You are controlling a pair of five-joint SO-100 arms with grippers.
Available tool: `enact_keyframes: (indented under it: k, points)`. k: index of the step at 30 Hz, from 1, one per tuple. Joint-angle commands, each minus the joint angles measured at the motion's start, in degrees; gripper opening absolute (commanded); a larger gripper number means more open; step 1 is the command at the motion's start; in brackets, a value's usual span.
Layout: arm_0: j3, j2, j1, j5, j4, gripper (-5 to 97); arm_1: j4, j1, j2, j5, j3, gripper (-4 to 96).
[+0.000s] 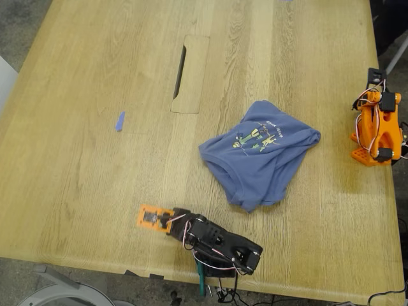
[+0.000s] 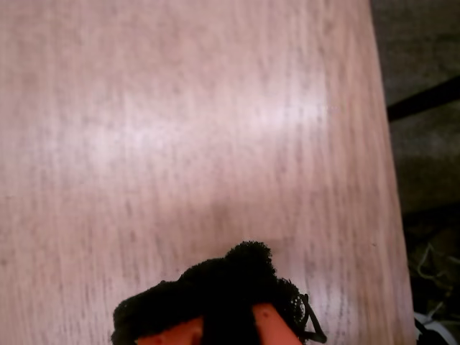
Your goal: Fold a T-shirt
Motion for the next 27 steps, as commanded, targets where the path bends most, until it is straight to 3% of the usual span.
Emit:
enact_keyframes:
  k: [1, 6, 9, 12, 15, 17, 18, 23, 27]
  points:
    - [-1.1, 6.4, -6.0, 4.5, 0.6, 0, 0.2, 4.5, 0.3, -0.4, 0.5, -0.1]
    - [-1.1, 6.4, -14.2, 5.8, -0.5, 0, 1.8, 11.2, 0.4, 0.4, 3.0, 0.0]
    - [-1.1, 6.4, -19.6, 6.9, 1.9, 0, 0.1, 14.0, 0.4, 3.0, 4.5, 0.0]
    - [-1.1, 6.4, -21.4, 5.2, 6.4, 0, 0.2, 18.7, 0.4, -2.1, 6.2, 0.0]
    - [-1.1, 6.4, -21.4, 4.1, 11.0, 0, -2.2, 23.7, 0.4, -2.7, 8.3, 0.1]
    - [-1.1, 6.4, -21.2, 1.6, 12.6, 0, -2.3, 28.4, 0.4, -10.0, 11.2, 0.1]
    - [-1.1, 6.4, -20.9, 0.5, 12.6, 0, -3.1, 31.0, 0.5, -11.0, 12.5, 0.1]
    - [-1.1, 6.3, -20.7, 0.2, 12.6, 0, -4.9, 34.5, 0.4, -9.1, 16.3, 0.2]
    - [-1.1, 6.4, -20.7, 3.1, 12.6, 0, -4.9, 33.7, 0.4, -8.5, 16.4, 2.2]
